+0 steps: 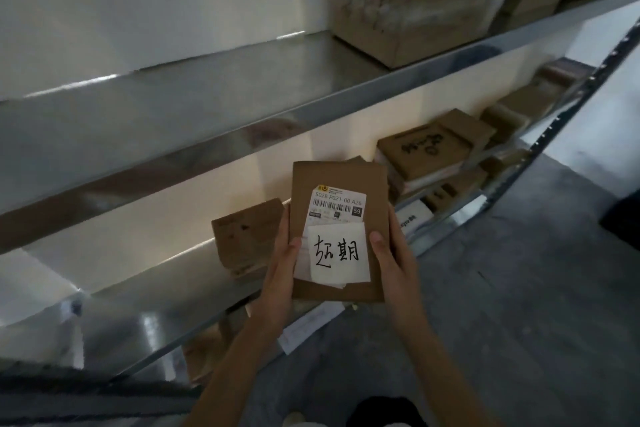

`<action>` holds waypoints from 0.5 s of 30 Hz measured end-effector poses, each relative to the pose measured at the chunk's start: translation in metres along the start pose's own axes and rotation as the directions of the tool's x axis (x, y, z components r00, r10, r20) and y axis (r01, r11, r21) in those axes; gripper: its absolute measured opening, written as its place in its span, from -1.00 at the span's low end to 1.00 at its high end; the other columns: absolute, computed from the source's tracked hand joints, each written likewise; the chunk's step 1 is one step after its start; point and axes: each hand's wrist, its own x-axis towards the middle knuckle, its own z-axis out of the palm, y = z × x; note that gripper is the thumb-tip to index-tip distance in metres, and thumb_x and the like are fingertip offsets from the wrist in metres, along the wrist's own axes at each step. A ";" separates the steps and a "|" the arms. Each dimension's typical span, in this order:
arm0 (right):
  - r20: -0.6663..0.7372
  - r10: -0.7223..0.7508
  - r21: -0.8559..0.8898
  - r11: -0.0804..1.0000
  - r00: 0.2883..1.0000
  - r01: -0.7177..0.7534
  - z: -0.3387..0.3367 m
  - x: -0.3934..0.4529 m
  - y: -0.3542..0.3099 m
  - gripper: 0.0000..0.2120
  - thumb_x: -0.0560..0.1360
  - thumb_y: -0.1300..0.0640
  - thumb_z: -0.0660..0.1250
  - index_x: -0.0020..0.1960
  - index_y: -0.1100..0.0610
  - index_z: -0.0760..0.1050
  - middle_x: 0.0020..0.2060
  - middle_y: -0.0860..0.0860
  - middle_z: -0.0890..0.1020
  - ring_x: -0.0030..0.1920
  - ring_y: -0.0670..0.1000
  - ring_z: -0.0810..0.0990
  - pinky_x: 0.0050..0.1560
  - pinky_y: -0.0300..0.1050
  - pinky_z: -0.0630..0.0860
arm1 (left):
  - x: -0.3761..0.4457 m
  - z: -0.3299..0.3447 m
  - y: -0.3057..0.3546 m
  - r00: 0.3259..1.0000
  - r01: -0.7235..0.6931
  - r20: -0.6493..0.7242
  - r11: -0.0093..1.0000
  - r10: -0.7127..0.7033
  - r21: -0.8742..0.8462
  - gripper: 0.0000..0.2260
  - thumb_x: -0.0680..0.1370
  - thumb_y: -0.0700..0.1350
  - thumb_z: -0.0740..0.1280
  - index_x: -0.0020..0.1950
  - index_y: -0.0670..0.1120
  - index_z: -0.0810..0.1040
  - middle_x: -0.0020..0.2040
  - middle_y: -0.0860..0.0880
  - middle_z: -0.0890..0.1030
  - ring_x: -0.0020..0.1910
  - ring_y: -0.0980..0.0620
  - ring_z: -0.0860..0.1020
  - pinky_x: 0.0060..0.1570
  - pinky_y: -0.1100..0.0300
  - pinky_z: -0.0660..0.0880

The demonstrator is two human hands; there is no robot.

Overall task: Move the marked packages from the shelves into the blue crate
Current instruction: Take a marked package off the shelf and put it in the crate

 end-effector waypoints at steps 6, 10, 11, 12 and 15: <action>-0.191 0.018 -0.016 1.000 0.981 -0.022 -0.098 0.030 -0.020 -0.48 0.60 -0.01 0.22 0.53 -0.17 0.18 0.32 -0.12 0.52 0.16 -0.15 0.61 0.14 -0.11 0.59 | 0.035 0.116 0.012 0.959 -0.067 0.272 0.996 0.082 -0.062 -0.56 0.62 -0.16 0.08 0.42 0.26 0.17 0.28 0.27 0.45 0.14 0.36 0.52 -0.05 0.41 0.52; -0.306 -0.009 -0.039 0.999 0.952 -0.003 -0.167 0.055 -0.030 -0.51 0.62 0.01 0.20 0.52 -0.16 0.18 0.12 -0.31 0.61 0.04 -0.28 0.62 -0.05 -0.36 0.57 | 0.053 0.195 0.011 0.912 -0.055 0.403 0.997 0.075 -0.059 -0.56 0.66 -0.21 0.00 0.46 0.20 0.16 0.19 0.32 0.51 0.09 0.34 0.56 -0.10 0.38 0.53; -0.325 -0.010 -0.041 0.999 0.946 -0.004 -0.183 0.060 -0.032 -0.51 0.63 0.01 0.19 0.52 -0.16 0.18 0.17 -0.26 0.60 0.06 -0.26 0.62 -0.02 -0.33 0.58 | 0.057 0.213 0.010 0.902 -0.041 0.427 0.997 0.063 -0.059 -0.55 0.66 -0.20 0.01 0.49 0.17 0.15 0.21 0.28 0.51 0.10 0.30 0.58 -0.10 0.35 0.55; -0.339 -0.016 -0.045 0.999 0.941 0.001 -0.198 0.065 -0.035 -0.51 0.63 0.02 0.19 0.53 -0.15 0.18 0.24 -0.18 0.58 0.10 -0.21 0.62 0.05 -0.25 0.59 | 0.060 0.230 0.010 0.892 -0.035 0.448 0.998 0.057 -0.057 -0.55 0.66 -0.19 0.01 0.52 0.15 0.14 0.25 0.23 0.50 0.11 0.27 0.58 -0.08 0.33 0.55; -0.369 -0.037 -0.061 0.998 0.929 0.015 -0.237 0.079 -0.040 -0.51 0.63 0.03 0.17 0.54 -0.12 0.18 0.33 -0.03 0.53 0.19 -0.07 0.61 0.19 -0.03 0.57 | 0.067 0.277 0.008 0.872 -0.063 0.485 0.997 0.073 -0.038 -0.55 0.65 -0.18 0.01 0.52 0.13 0.11 0.29 0.18 0.47 0.14 0.28 0.55 -0.01 0.32 0.55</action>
